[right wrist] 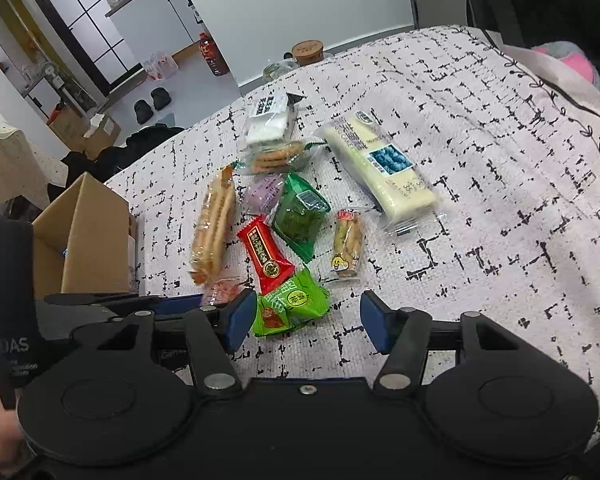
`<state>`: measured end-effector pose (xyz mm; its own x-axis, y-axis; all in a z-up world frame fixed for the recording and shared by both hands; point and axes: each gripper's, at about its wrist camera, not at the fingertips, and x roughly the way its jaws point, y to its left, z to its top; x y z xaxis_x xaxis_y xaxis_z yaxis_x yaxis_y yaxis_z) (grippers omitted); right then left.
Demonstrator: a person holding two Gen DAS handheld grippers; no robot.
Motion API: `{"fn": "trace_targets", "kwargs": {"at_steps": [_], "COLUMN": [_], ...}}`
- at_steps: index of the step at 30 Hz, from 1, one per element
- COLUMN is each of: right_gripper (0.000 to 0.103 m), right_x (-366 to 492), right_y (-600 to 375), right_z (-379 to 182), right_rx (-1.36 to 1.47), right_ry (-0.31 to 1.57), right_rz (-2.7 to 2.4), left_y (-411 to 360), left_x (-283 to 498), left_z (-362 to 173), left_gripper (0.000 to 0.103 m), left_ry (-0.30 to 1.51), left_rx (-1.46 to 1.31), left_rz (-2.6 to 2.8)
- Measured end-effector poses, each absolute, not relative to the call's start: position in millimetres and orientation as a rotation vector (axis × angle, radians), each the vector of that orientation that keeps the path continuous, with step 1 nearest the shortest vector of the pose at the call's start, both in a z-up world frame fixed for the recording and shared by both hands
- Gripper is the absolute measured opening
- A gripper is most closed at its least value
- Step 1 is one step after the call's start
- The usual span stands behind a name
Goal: Organize snacks
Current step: 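Grasp the pink sausage with the left tool while the right tool grasps a green packet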
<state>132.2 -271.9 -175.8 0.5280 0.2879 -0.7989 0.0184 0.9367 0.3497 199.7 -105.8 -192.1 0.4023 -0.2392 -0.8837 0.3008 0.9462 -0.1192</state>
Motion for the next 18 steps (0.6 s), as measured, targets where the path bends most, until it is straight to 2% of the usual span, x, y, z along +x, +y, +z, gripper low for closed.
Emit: {"fn": "trace_targets", "kwargs": {"at_steps": [18], "right_gripper": [0.057], "right_x": [150.1], "right_y": [-255.8], "right_z": [-197.9], "right_rx": [0.339], "right_ry": [1.037], "right_rz": [0.172], "left_y": [-89.7], "left_x": [196.3], "left_z": [-180.2], "left_gripper": [0.019], "left_ry": [1.070], "left_rx": [-0.006], "left_rz": [-0.293]}}
